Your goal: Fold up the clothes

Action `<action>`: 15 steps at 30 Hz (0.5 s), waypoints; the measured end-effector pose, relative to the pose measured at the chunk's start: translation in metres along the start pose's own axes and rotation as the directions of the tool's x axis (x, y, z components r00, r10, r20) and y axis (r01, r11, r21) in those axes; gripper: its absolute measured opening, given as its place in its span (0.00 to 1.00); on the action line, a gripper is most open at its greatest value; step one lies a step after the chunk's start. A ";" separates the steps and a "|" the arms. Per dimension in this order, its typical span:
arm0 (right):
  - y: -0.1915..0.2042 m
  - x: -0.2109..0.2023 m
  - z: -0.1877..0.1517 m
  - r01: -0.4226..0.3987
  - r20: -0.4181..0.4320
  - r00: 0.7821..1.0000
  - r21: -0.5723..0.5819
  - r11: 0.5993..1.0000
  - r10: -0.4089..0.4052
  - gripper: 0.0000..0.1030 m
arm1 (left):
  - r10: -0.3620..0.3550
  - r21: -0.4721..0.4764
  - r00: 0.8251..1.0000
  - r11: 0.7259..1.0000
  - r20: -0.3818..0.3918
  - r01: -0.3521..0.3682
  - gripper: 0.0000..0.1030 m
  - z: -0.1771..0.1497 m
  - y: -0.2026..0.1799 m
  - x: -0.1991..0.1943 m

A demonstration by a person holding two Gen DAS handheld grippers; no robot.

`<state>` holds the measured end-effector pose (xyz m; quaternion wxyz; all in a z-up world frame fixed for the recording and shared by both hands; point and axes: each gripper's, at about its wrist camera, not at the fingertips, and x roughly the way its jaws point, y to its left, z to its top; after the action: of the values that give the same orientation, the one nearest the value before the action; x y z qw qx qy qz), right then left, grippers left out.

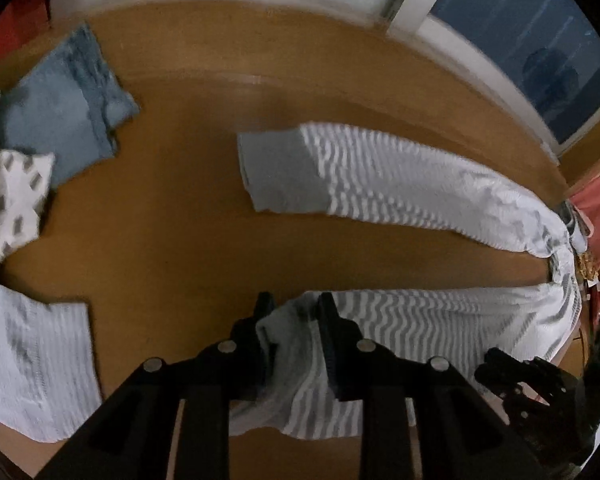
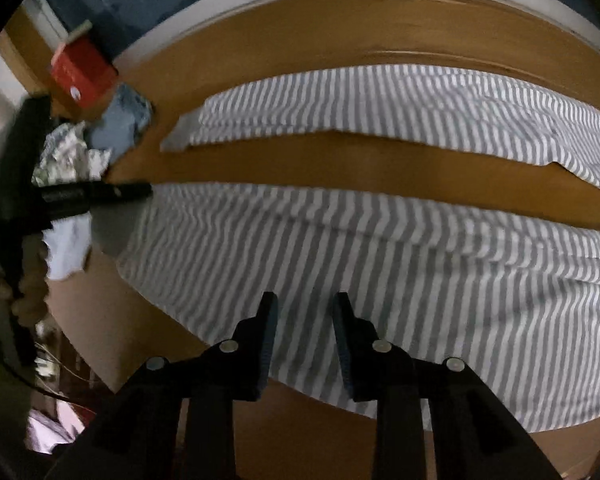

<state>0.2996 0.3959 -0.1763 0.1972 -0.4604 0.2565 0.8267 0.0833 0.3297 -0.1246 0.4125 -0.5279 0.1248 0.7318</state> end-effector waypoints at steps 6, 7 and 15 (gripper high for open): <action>0.011 -0.002 -0.019 0.024 0.014 1.000 -0.036 0.999 -0.024 0.28 | 0.067 0.017 0.993 0.997 0.100 -0.069 0.20 -0.011 0.020 -0.042; 0.013 -0.004 -0.021 0.024 0.010 1.000 -0.042 0.999 -0.023 0.28 | 0.061 0.033 0.994 0.997 0.095 -0.065 0.19 -0.015 0.018 -0.044; -0.001 -0.024 -0.025 0.045 0.079 0.996 0.033 0.998 -0.048 0.26 | -0.018 0.177 1.000 0.984 -0.014 0.020 0.19 -0.058 -0.024 -0.013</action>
<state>0.3283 0.3789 -0.1674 0.2335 -0.4300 0.2505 0.8354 0.1408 0.3028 -0.1309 0.4638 -0.4949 0.1870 0.7106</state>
